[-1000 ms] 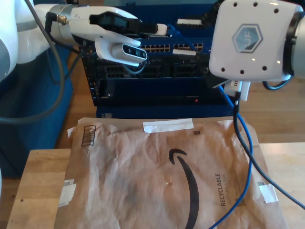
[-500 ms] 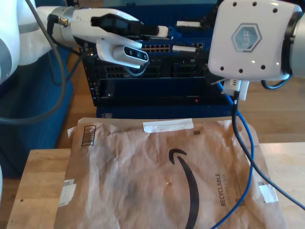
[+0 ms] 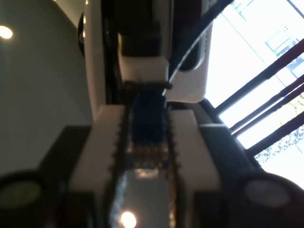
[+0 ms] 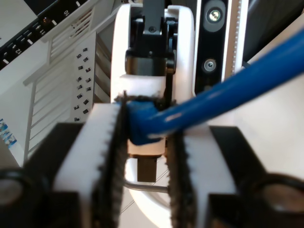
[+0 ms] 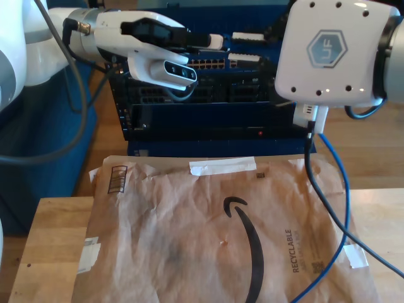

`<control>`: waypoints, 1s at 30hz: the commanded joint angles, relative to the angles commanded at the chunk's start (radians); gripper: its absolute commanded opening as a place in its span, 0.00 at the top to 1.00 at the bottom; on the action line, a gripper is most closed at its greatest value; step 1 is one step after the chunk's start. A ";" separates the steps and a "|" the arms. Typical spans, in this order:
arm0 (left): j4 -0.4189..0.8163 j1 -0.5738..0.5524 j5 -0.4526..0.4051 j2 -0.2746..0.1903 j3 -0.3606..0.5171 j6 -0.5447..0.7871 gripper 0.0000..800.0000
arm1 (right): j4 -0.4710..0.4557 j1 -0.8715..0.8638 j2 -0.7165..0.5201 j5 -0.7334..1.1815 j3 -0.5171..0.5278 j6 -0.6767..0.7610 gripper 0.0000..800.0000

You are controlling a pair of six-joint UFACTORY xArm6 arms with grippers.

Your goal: Grab the cable and plug it in

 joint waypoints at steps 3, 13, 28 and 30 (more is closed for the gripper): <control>0.000 0.000 0.002 0.000 0.000 0.002 0.79 | 0.014 -0.002 0.002 0.000 0.002 0.000 0.96; -0.002 0.003 -0.011 -0.008 -0.011 0.000 0.03 | 0.017 -0.002 0.020 -0.006 0.002 0.005 0.99; 0.328 0.256 -0.153 -0.026 -0.127 0.127 0.00 | -0.009 -0.021 0.092 -0.222 0.071 -0.003 1.00; 0.434 0.310 -0.169 -0.051 -0.150 0.163 0.00 | -0.032 -0.025 0.104 -0.290 0.089 -0.003 0.99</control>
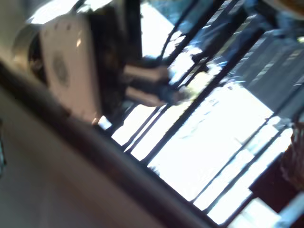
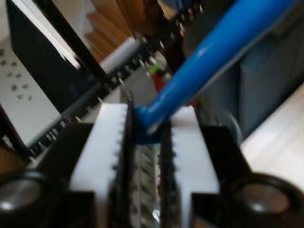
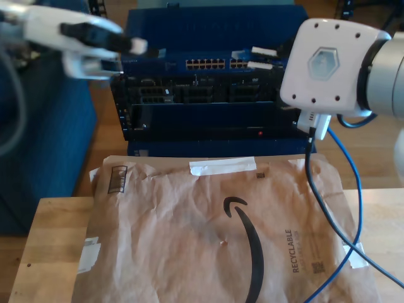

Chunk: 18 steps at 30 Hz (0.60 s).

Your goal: Grab the cable and plug it in

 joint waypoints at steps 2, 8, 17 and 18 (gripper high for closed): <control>0.121 0.023 0.000 -0.031 -0.002 0.055 0.00 | -0.032 0.000 0.003 -0.078 0.018 0.000 0.99; 0.413 0.176 0.005 -0.063 0.008 0.316 0.00 | -0.115 -0.020 0.021 -0.207 0.087 0.000 0.99; 0.747 0.451 -0.002 -0.160 0.226 0.672 0.00 | -0.227 -0.028 0.038 -0.390 0.192 0.000 0.99; 0.779 0.489 -0.003 -0.158 0.239 0.712 0.00 | -0.236 -0.029 0.038 -0.400 0.198 0.000 0.99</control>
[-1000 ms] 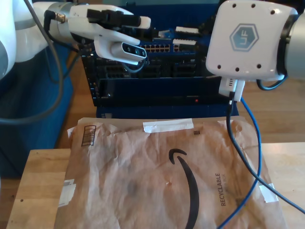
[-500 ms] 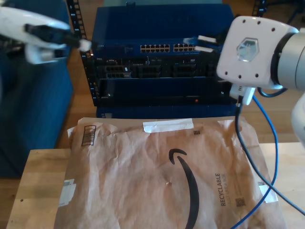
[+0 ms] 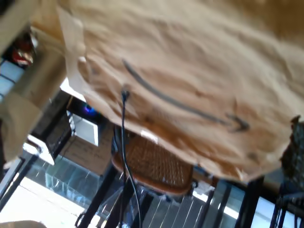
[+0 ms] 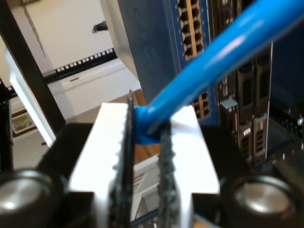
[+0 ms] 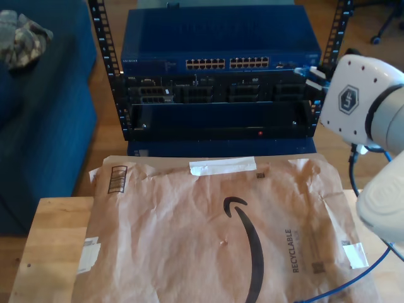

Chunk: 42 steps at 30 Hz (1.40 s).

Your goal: Grab the cable and plug it in

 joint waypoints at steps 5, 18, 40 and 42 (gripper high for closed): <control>0.140 0.170 -0.018 -0.003 0.084 0.212 0.00 | -0.015 0.000 0.000 -0.020 0.026 0.000 0.99; 0.439 0.365 -0.339 -0.307 0.658 0.503 0.00 | -0.011 0.000 -0.003 -0.020 0.064 0.000 0.99; 0.506 0.621 -0.671 -0.497 0.980 0.730 0.00 | -0.011 0.002 -0.044 -0.018 0.137 0.002 0.99; 0.505 0.626 -0.686 -0.508 0.990 0.738 0.00 | -0.012 0.002 -0.051 -0.018 0.138 0.002 0.99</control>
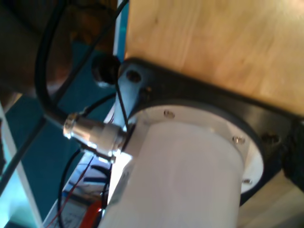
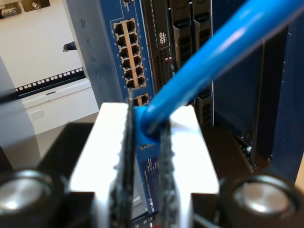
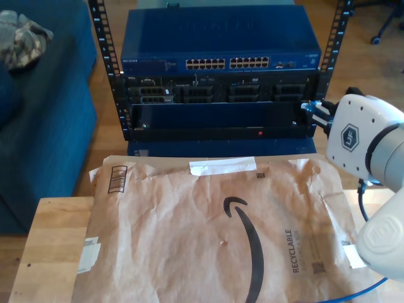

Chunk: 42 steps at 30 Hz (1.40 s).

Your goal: Grab the cable and plug it in

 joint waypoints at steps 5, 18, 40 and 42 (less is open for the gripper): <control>0.000 0.002 -0.097 -0.080 0.068 0.003 0.00 | 0.003 0.000 -0.002 0.000 0.003 0.000 0.99; -0.003 0.003 -0.164 -0.190 0.158 0.015 0.00 | 0.002 0.000 -0.002 0.002 0.009 0.000 0.99; -0.011 0.060 -0.143 -0.180 0.183 0.215 0.00 | 0.011 0.006 -0.011 -0.005 0.040 0.002 1.00; -0.009 0.060 -0.144 -0.158 0.198 0.236 0.00 | 0.011 0.005 0.000 -0.012 0.035 0.003 1.00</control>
